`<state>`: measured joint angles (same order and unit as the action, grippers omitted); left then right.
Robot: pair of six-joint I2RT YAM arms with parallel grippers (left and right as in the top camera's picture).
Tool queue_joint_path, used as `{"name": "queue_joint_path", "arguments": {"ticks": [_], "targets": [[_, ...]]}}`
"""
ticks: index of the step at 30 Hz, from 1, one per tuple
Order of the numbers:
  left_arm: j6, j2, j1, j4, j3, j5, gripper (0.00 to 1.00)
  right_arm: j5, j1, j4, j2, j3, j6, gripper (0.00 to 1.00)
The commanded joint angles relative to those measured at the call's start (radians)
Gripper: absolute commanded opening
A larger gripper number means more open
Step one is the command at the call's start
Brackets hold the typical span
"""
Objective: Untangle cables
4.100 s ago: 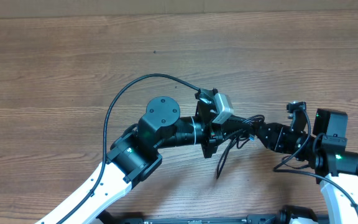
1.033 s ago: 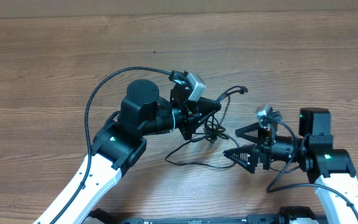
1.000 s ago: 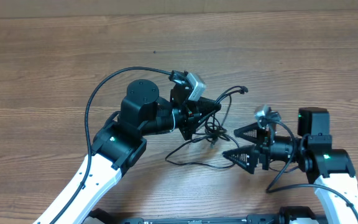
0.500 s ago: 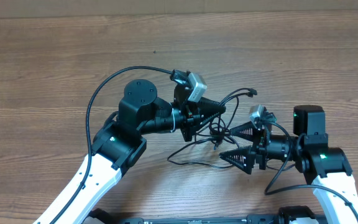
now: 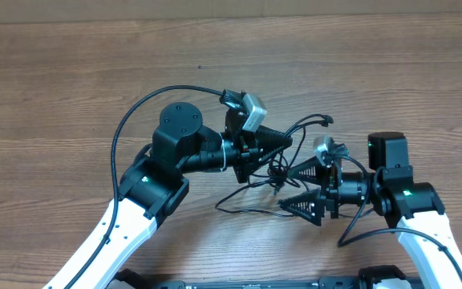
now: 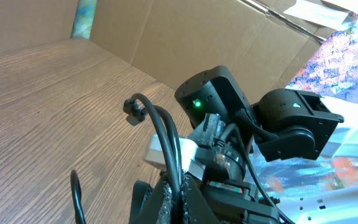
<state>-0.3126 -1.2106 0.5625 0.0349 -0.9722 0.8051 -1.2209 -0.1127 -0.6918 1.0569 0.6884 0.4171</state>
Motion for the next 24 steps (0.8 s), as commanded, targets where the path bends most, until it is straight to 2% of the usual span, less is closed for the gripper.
{"name": "queue_joint_path", "arguments": {"ticks": [1,24], "targets": [[-0.005,0.021,-0.005,0.011,-0.018,0.022,0.04,-0.050,-0.031,0.014,-0.002,0.031,0.011,1.00],[-0.006,0.021,-0.005,-0.007,-0.018,-0.035,0.04,-0.093,-0.235,0.089,-0.002,0.031,-0.001,1.00]]}}
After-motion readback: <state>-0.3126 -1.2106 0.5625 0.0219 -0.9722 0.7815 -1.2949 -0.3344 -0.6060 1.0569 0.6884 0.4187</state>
